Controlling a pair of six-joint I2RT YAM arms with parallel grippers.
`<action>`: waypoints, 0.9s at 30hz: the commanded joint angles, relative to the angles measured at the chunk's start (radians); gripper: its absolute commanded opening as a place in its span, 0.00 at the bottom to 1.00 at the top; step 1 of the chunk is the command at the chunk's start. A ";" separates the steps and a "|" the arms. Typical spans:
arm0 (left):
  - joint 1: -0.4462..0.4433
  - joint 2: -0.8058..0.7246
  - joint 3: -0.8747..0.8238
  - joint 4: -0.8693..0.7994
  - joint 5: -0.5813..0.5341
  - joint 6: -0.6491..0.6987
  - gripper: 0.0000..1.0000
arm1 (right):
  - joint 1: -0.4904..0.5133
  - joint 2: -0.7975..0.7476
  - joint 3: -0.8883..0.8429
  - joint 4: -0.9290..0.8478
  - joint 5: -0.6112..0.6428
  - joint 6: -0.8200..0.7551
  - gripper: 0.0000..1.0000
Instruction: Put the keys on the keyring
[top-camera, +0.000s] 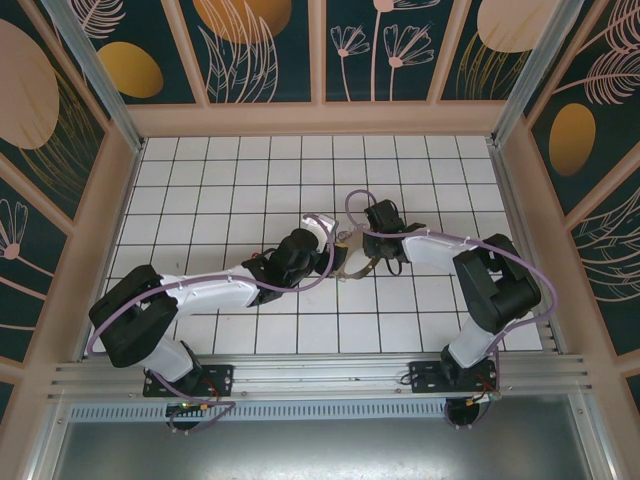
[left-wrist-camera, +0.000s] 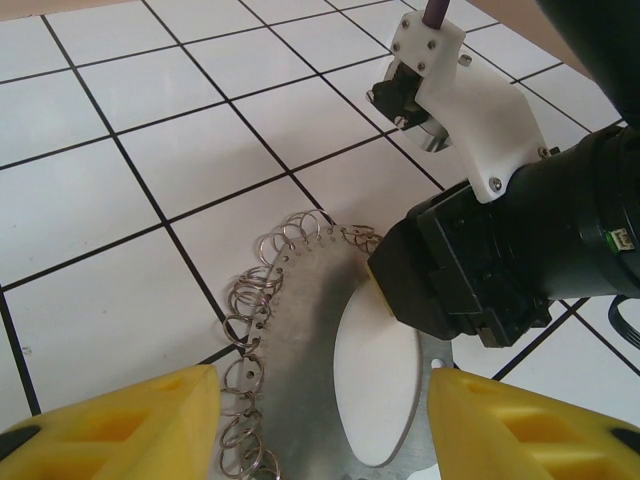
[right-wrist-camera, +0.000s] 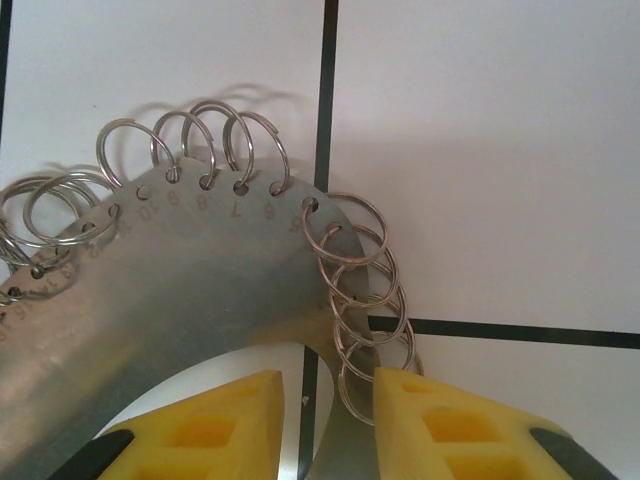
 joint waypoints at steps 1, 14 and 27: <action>0.000 -0.002 -0.009 0.040 -0.018 -0.010 0.57 | 0.009 0.011 0.021 -0.030 0.039 -0.016 0.30; 0.000 0.000 -0.006 0.043 -0.016 -0.010 0.57 | 0.009 0.044 0.036 -0.036 0.099 -0.028 0.29; 0.000 -0.001 -0.004 0.041 -0.014 -0.010 0.58 | 0.034 0.051 0.047 -0.050 0.129 -0.039 0.11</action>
